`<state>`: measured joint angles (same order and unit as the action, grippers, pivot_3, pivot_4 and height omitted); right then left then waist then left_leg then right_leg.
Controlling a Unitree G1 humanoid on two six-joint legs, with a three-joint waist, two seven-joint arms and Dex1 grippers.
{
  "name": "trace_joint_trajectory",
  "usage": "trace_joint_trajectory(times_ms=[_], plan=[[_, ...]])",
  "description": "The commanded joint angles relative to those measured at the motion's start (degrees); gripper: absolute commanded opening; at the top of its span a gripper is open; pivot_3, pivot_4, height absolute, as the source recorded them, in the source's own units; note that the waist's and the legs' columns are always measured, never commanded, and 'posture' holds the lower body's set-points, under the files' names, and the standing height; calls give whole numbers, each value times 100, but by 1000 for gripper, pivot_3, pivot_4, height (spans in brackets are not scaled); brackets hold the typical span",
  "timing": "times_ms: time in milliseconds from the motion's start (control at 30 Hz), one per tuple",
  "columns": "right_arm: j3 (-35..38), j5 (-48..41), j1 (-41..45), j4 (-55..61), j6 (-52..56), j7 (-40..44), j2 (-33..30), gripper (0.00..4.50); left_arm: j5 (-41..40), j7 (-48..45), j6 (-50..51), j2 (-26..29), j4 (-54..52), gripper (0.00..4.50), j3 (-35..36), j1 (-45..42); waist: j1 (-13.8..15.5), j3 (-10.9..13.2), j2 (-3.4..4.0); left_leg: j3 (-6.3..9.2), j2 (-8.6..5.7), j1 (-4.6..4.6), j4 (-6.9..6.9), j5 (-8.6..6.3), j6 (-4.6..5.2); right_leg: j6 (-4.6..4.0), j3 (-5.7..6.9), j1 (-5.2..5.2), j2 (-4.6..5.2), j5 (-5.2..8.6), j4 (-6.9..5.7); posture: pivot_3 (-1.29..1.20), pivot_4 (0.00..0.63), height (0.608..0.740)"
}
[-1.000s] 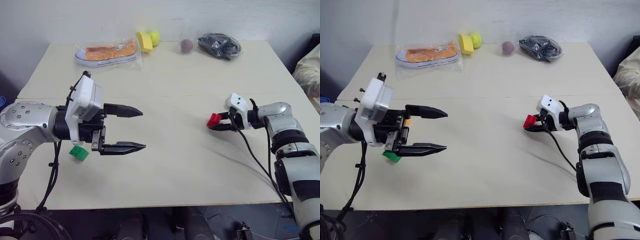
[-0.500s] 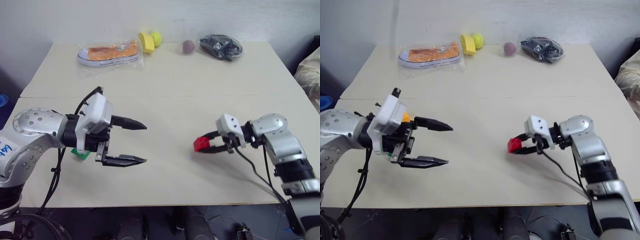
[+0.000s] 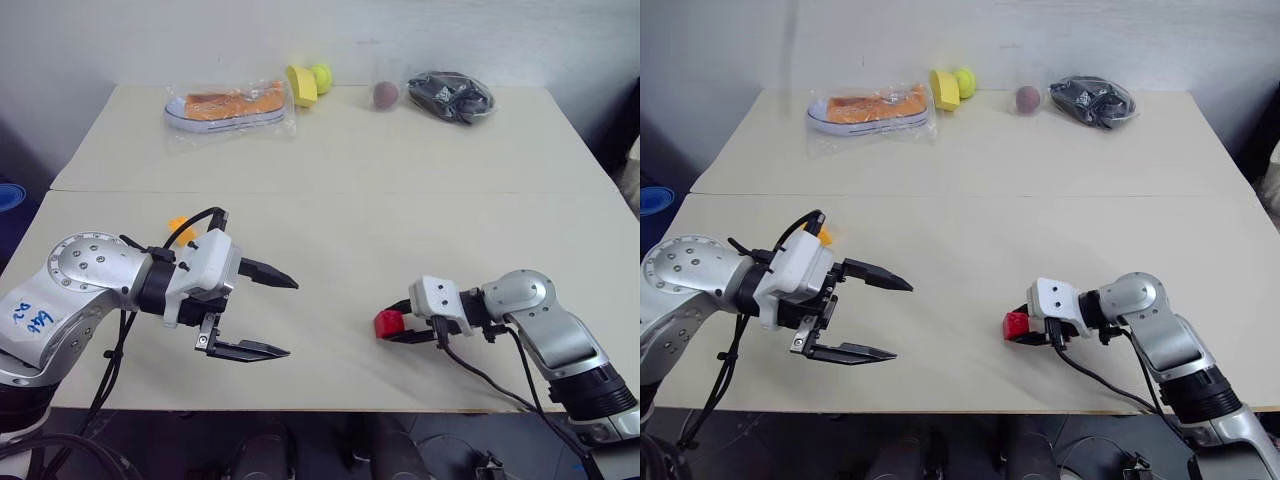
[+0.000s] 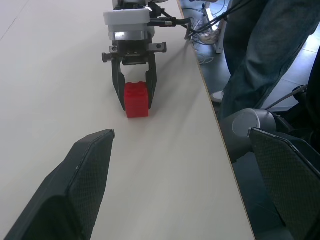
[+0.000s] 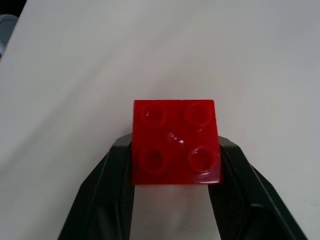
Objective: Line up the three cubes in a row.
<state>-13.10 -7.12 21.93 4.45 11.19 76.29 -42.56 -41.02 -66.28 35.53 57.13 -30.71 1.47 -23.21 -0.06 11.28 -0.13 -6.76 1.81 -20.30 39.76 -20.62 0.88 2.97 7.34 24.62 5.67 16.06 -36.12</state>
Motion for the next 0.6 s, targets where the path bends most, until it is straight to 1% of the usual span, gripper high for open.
trace_joint_trajectory(times_ms=[33,100,167,267,333,400,467,533,600], plan=[[-9,-30,64,85,-15,36,-112,3209,54,-7,-115,-23,3,4500,140,110,0,0,0,0,0,-1,0,0,1,0,0,1,0,0,0,0,150,740],[14,-88,124,145,47,66,-126,3873,68,68,-90,-13,18,4500,248,249,0,0,0,1,1,0,0,0,1,0,1,0,0,0,0,0,150,740],[154,-324,209,280,259,150,-159,4465,107,273,-44,10,30,4500,585,605,-15,0,0,1,2,0,0,0,1,0,0,1,0,0,1,0,150,740],[437,-836,384,480,709,261,-231,4465,123,668,96,-21,-4,4500,1416,1377,-31,1,1,0,8,0,-1,0,2,0,-1,3,0,0,-1,0,150,740],[713,-1353,602,594,1144,347,-279,4465,209,1012,232,-199,-21,4500,2257,2148,-38,1,1,4,11,0,-1,-1,2,-1,4,1,1,1,1,0,150,740],[934,-1801,838,650,1583,401,-333,4465,307,1249,269,-475,-20,4500,3006,2897,-39,1,2,3,12,3,-3,-5,7,-2,3,0,5,1,3,0,150,740],[1102,-2128,1072,639,1921,440,-388,4465,514,1490,206,-823,34,4500,3598,3586,-23,1,1,4,15,2,-4,-8,7,-3,5,0,5,1,8,0,150,740],[1192,-2349,1253,627,2144,483,-442,4465,748,1762,62,-1143,90,4500,3980,4063,-14,1,1,5,13,1,-3,-15,15,-3,6,-1,12,1,11,0,150,740],[1222,-2443,1374,605,2236,484,-479,4465,855,1998,-43,-1441,189,4500,4289,4360,16,-2,-4,8,11,2,-2,-19,19,-3,12,-5,19,1,15,0,150,740]])
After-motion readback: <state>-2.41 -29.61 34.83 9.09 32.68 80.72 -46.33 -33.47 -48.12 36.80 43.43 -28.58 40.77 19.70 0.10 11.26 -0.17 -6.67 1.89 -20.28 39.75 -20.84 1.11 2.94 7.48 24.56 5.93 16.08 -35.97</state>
